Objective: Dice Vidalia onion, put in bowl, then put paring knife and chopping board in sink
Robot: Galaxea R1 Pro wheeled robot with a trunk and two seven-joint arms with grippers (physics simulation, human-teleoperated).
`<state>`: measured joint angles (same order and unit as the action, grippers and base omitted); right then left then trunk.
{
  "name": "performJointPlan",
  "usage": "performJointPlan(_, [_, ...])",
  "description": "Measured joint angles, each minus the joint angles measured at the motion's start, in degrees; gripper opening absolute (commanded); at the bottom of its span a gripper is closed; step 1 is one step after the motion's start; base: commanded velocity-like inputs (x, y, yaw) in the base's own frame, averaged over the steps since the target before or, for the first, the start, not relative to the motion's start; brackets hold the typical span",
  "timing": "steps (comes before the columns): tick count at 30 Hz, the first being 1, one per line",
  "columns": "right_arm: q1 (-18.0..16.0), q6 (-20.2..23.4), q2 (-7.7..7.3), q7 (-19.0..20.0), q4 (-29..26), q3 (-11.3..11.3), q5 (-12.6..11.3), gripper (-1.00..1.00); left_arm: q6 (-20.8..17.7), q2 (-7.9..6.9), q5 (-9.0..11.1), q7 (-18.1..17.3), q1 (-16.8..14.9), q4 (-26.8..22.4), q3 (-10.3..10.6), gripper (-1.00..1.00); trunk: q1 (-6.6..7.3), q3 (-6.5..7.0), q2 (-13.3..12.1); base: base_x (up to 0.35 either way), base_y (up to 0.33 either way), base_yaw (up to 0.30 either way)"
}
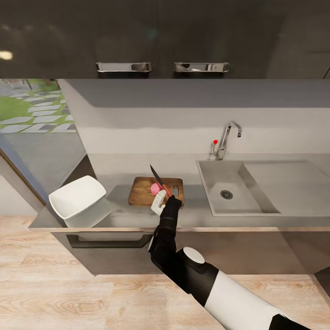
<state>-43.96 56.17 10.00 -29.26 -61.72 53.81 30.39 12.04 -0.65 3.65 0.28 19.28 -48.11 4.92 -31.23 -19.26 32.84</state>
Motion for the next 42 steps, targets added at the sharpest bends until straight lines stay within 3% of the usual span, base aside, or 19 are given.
performJointPlan(42, [0.0,0.09,0.0,0.03,0.12,-0.08,-0.2,-1.0,0.0,0.0,0.01,0.02,0.02,-0.09,0.0,1.0,0.0,-2.98,0.0,0.0,0.0,0.0])
